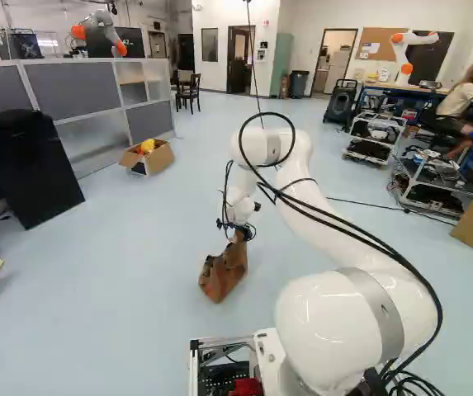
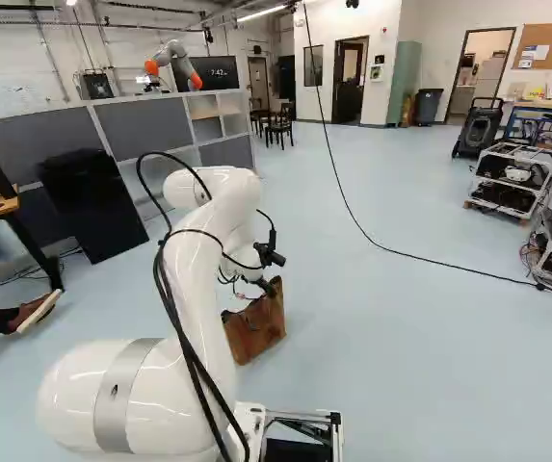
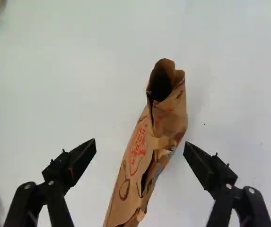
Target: Pick up the grocery bag from the ground
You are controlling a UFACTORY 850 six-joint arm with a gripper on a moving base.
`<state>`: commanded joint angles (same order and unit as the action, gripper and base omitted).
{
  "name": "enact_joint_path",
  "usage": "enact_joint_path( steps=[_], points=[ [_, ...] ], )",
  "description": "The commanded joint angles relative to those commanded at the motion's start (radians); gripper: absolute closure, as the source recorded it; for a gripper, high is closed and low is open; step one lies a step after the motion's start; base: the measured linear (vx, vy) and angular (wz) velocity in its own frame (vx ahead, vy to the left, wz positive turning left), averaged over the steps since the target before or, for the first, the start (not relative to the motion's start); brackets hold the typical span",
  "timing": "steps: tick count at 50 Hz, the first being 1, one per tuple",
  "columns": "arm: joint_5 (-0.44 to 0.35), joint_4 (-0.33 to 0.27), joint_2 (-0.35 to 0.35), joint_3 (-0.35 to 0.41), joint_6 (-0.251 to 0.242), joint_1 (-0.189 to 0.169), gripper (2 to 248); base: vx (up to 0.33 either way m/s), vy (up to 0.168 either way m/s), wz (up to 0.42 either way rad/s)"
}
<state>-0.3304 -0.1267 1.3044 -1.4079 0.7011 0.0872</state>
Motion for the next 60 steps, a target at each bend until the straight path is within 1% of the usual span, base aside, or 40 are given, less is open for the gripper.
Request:
enact_joint_path(
  steps=[60],
  points=[
    [0.0, 0.0, 0.22, -0.196, 0.0, 0.0, 3, 0.0, 0.0, 0.0]
  ],
)
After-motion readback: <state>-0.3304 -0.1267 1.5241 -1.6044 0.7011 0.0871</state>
